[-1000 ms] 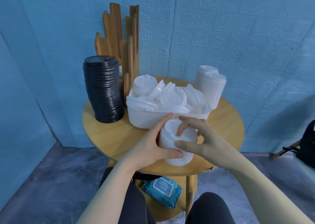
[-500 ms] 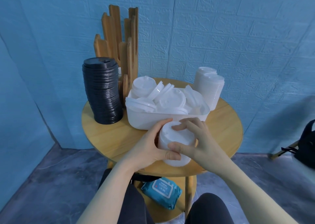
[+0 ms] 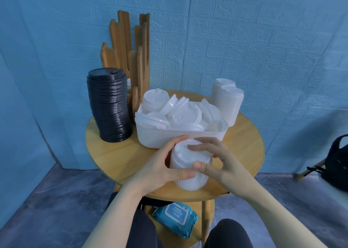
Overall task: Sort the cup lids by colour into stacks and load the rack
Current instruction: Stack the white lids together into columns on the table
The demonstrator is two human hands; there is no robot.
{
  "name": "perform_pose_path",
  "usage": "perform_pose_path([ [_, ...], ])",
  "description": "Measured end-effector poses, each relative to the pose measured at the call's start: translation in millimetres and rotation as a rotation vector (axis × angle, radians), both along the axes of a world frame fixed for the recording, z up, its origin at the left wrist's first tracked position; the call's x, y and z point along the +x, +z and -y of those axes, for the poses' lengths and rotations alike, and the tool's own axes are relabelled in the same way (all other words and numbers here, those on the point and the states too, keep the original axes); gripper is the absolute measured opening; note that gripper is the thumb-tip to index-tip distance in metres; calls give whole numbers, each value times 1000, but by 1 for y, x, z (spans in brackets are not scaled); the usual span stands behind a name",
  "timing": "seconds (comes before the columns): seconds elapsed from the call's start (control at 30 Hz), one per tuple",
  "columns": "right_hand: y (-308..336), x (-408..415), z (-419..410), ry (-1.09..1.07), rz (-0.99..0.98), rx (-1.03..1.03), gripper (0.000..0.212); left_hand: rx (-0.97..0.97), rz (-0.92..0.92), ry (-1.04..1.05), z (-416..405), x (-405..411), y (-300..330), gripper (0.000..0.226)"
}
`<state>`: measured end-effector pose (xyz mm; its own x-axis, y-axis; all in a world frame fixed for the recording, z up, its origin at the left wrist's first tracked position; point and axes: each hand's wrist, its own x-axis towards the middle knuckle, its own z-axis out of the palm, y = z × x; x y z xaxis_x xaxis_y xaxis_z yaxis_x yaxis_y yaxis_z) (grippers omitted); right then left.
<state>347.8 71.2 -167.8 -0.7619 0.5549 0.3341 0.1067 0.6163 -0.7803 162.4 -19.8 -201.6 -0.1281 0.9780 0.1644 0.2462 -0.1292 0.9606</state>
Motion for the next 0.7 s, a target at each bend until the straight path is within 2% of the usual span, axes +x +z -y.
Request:
perform_pose_path([
  [0.17,35,-13,-21,-233,-216,127,10,1,-7,14,-1,0,-2,92],
  [0.27,46,-30,-42,-246,-36,193,17,-13,-9,5,-2,-1,-2,90],
  [0.37,52,-43,-57,-217,210,204,10,-16,-14,3,-1,-1,-1,90],
  [0.43,53,-47,-60,-207,245,196,8,-14,-11,8,-1,0,-2,91],
  [0.57,49,-48,-58,-221,178,135,11,-18,-13,12,-1,-1,-3,92],
  [0.7,50,-48,-58,-226,-42,-75,7,-18,-19,19,-2,-1,-3,92],
])
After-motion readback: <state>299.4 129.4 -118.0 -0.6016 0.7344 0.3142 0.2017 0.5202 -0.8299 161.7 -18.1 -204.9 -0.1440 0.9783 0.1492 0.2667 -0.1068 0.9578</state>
